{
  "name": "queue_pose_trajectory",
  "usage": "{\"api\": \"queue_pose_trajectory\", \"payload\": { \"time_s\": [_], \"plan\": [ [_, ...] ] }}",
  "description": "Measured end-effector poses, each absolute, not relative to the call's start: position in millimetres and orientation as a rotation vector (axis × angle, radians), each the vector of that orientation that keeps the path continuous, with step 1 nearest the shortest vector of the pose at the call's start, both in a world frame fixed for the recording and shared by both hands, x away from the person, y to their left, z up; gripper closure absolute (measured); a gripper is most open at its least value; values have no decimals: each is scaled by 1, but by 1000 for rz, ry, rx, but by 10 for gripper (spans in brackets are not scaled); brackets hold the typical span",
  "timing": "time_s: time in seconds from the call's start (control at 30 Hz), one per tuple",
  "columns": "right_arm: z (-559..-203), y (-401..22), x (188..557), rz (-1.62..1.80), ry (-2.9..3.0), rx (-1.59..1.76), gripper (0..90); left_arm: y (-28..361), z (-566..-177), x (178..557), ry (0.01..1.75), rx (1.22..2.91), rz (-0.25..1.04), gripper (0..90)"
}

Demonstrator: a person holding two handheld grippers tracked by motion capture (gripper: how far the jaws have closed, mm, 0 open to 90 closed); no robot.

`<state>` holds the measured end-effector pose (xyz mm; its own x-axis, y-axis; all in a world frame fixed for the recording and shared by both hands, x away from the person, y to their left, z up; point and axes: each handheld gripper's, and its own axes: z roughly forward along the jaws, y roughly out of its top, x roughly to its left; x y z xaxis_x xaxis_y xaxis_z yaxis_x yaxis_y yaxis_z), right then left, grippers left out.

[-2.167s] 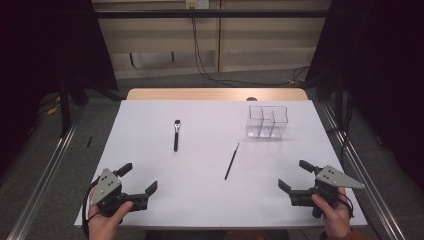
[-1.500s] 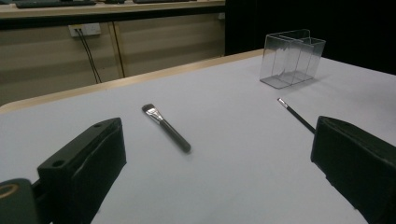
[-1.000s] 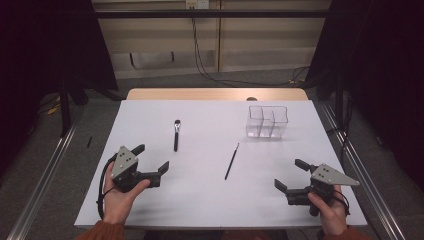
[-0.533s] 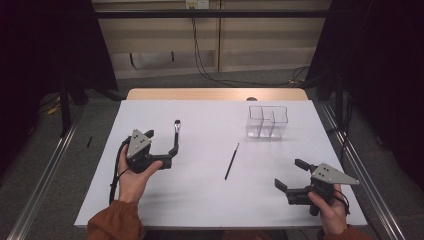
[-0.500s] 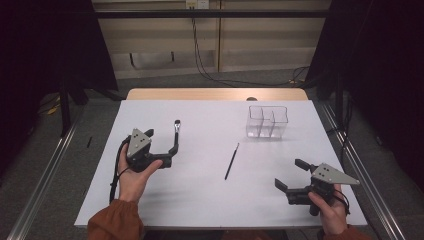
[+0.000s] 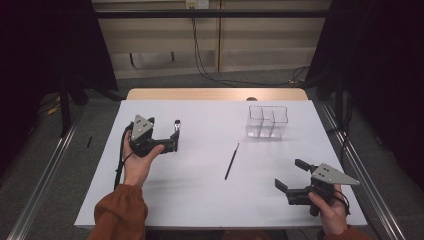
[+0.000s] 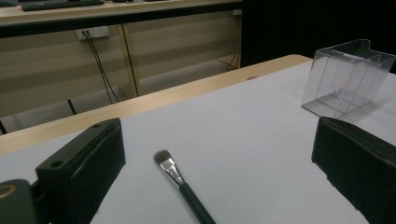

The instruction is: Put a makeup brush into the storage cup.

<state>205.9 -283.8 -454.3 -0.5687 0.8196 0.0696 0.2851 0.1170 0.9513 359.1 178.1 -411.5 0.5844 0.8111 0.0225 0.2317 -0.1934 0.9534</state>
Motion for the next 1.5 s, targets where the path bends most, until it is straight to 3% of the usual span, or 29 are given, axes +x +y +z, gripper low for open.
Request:
{"api": "queue_pose_trajectory", "payload": {
  "time_s": [0.5,0.87,1.4,1.5],
  "plan": [
    [-455,-284,205,1459,1919,1073,0,174,-414,393,901,1722,721,44],
    [-455,-284,205,1459,1923,1071,0,169,-408,411,957,1814,670,34],
    [-455,-284,205,1449,1930,1074,0,162,-409,429,1112,2084,499,43],
    [-456,-283,205,1445,1936,1072,0,158,-409,433,1118,2124,535,48]
  ]
}}
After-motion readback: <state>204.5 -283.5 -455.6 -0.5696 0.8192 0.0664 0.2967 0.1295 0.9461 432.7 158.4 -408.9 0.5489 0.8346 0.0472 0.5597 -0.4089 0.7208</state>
